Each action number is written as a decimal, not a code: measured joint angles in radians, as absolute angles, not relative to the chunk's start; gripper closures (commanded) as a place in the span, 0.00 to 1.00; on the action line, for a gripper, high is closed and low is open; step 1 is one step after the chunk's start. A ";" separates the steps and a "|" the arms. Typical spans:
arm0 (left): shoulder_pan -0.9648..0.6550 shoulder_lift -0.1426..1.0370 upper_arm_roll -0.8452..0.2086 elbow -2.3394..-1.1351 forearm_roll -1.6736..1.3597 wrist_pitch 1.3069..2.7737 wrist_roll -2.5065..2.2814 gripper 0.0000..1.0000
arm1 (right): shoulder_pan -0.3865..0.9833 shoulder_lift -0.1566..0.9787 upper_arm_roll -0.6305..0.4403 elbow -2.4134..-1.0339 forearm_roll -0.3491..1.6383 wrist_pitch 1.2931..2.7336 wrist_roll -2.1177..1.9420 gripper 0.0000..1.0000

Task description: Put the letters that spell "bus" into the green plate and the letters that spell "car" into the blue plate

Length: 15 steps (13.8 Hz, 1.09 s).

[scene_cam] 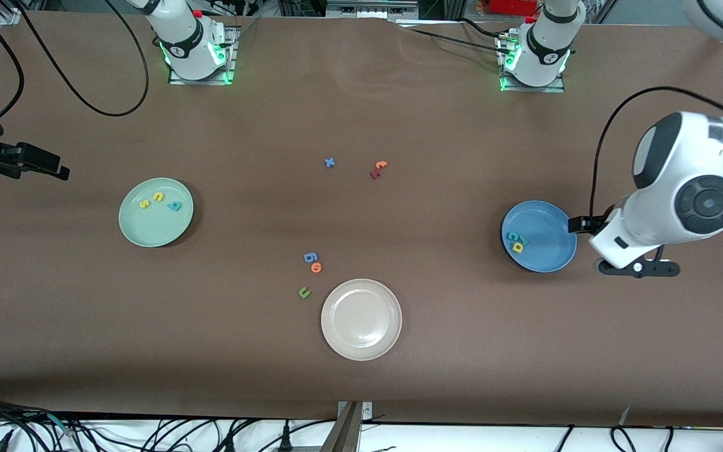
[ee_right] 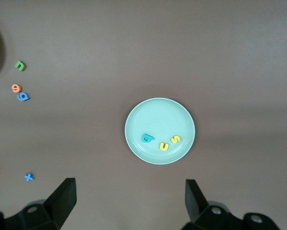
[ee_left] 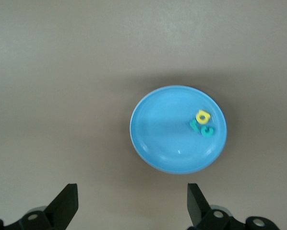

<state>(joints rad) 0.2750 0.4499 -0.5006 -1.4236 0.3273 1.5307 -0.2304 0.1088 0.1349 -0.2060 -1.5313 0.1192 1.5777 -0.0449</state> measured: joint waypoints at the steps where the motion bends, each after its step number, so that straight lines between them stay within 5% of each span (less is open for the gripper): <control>1: 0.275 0.448 -0.509 -1.379 0.312 1.476 -0.230 0.00 | 0.108 0.136 -0.206 -1.531 0.118 1.578 -0.045 0.00; 5: 0.314 0.384 -0.464 -1.275 0.182 1.398 -0.169 0.00 | 0.104 0.125 -0.217 -1.530 0.115 1.572 -0.045 0.00; 10: 0.134 0.217 -0.070 -1.348 0.030 1.399 0.079 0.00 | 0.106 0.123 -0.219 -1.530 0.115 1.567 -0.044 0.00; 15: -0.036 0.198 0.033 -1.365 0.030 1.416 0.088 0.00 | 0.118 0.167 -0.209 -1.536 0.115 1.566 -0.040 0.00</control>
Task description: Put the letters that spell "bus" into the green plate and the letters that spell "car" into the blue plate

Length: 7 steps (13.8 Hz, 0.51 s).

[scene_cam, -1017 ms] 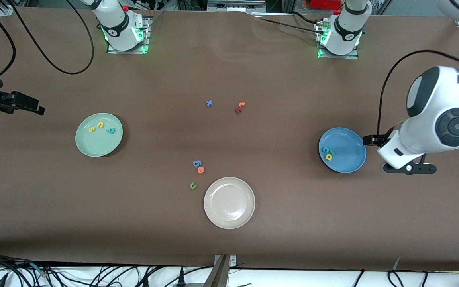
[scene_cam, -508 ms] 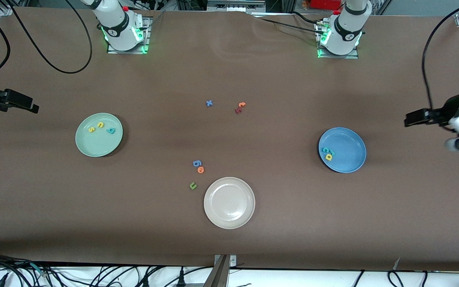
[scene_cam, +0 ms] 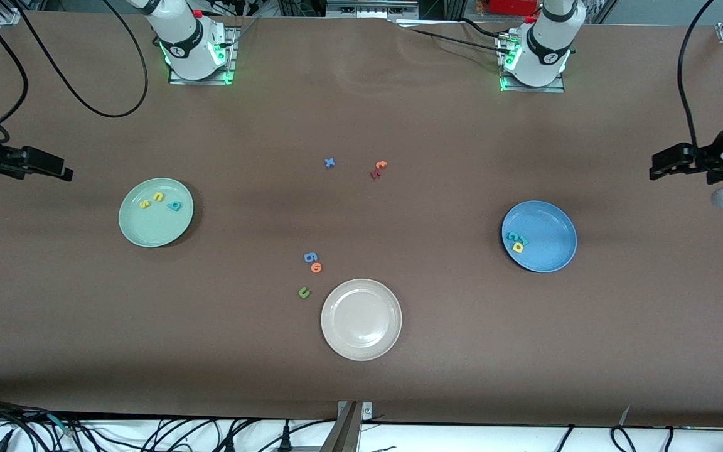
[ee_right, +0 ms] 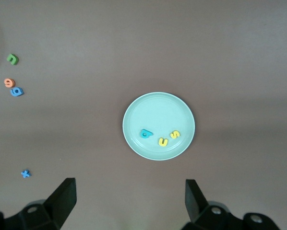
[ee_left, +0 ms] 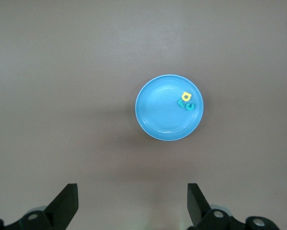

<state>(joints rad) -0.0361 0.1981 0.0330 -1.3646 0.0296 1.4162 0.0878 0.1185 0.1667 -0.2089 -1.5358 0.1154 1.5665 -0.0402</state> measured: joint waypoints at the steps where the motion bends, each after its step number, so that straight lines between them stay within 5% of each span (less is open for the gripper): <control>1: -0.049 0.195 0.035 -1.365 0.030 1.417 0.088 0.00 | 0.123 0.182 -0.209 -1.536 0.115 1.573 -0.038 0.00; 7: -0.060 0.189 0.043 -1.366 0.030 1.447 0.086 0.00 | 0.134 0.194 -0.209 -1.511 0.090 1.583 -0.033 0.00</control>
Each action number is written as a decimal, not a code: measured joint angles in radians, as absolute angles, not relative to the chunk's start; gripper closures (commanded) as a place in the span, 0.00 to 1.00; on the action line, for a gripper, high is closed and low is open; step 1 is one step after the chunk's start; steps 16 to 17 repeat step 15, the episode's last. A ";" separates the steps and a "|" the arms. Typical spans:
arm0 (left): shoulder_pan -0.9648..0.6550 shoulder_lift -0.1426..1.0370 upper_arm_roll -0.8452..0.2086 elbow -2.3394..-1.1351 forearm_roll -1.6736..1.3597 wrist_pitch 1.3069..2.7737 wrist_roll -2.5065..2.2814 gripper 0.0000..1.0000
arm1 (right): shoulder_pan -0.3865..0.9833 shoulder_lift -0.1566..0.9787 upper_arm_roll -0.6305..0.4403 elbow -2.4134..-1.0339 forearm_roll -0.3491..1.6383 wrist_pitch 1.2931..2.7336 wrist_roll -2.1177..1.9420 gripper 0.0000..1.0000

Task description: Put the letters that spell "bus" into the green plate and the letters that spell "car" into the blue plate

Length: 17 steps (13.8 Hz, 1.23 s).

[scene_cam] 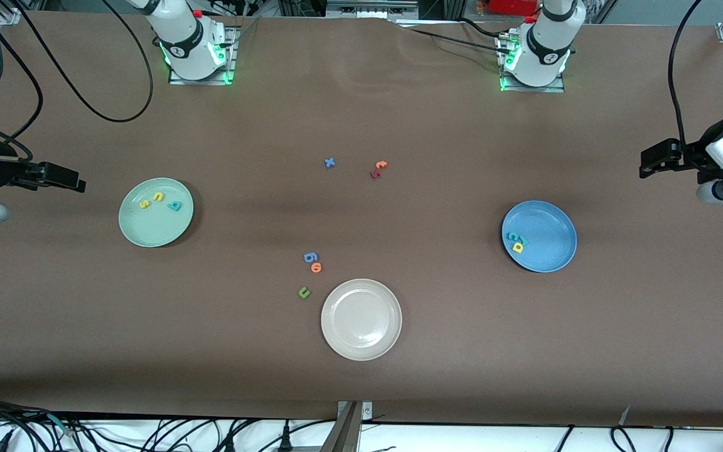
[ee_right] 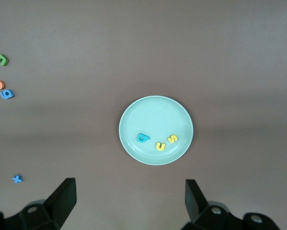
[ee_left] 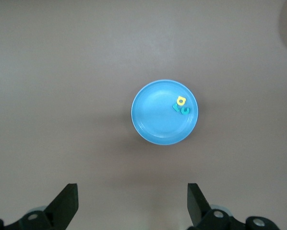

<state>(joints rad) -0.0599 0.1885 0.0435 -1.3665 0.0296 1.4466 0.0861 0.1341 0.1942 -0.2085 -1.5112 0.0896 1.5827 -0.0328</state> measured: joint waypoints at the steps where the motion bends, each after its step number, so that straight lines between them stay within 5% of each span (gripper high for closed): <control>1: -0.060 0.188 0.044 -1.367 0.030 1.455 0.084 0.00 | 0.143 0.192 -0.208 -1.506 0.081 1.582 -0.033 0.00; 17: -0.061 0.189 0.050 -1.367 0.030 1.470 0.082 0.00 | 0.192 0.192 -0.209 -1.510 0.016 1.581 -0.017 0.01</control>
